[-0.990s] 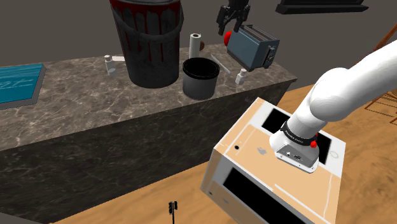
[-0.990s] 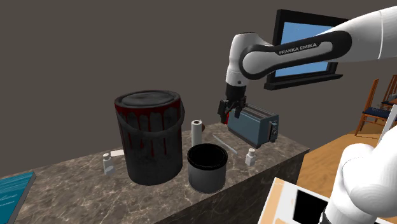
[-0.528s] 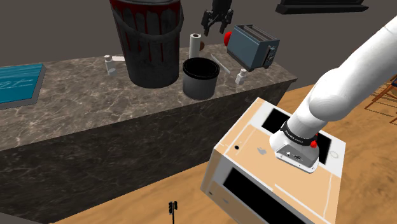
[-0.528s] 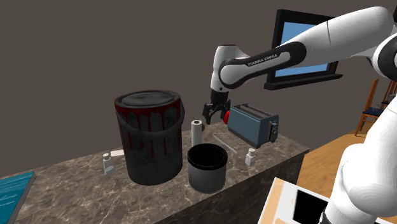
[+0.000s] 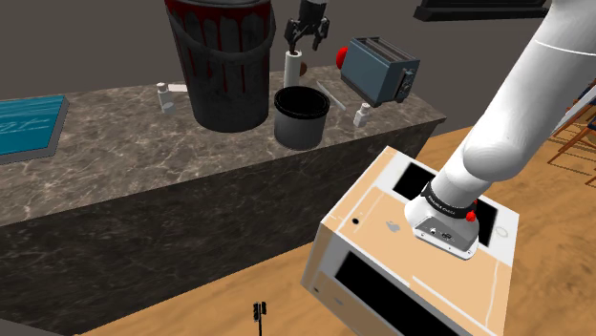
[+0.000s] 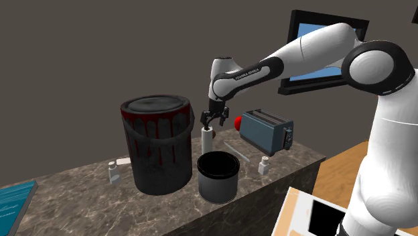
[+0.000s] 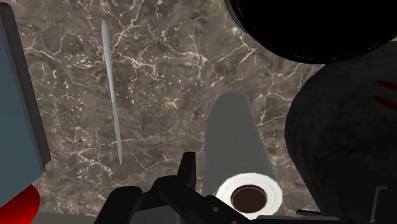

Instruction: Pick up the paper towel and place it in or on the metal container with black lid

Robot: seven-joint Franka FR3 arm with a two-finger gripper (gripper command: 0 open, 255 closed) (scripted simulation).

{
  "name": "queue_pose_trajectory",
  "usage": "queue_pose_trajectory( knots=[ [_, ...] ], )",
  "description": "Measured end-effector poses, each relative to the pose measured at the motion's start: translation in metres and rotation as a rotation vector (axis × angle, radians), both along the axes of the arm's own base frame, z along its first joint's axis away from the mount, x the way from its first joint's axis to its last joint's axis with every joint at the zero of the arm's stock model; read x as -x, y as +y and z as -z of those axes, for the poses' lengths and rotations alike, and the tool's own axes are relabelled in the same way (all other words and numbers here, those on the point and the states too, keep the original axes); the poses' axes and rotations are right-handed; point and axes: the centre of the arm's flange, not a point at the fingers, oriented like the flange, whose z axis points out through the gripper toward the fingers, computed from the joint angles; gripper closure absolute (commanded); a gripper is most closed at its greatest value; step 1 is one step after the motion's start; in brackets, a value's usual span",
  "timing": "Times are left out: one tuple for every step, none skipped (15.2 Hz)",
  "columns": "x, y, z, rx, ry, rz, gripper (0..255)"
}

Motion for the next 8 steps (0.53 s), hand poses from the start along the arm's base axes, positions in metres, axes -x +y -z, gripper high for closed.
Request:
queue_pose_trajectory(
  knots=[
    [-0.012,-0.004,0.004,0.003,-0.005,0.009,0],
    [-0.021,-0.008,0.008,0.004,-0.009,0.016,0],
    [-0.026,-0.010,0.012,0.005,-0.011,0.020,0],
    [-0.028,-0.011,0.017,0.006,-0.012,0.021,0],
    [-0.030,-0.012,0.022,0.006,-0.013,0.022,0],
    [-0.032,-0.012,0.028,0.006,-0.013,0.023,0],
    [-0.033,-0.012,0.032,0.006,-0.013,0.023,0],
    [-0.034,-0.012,0.037,0.007,-0.013,0.023,0]
  ],
)
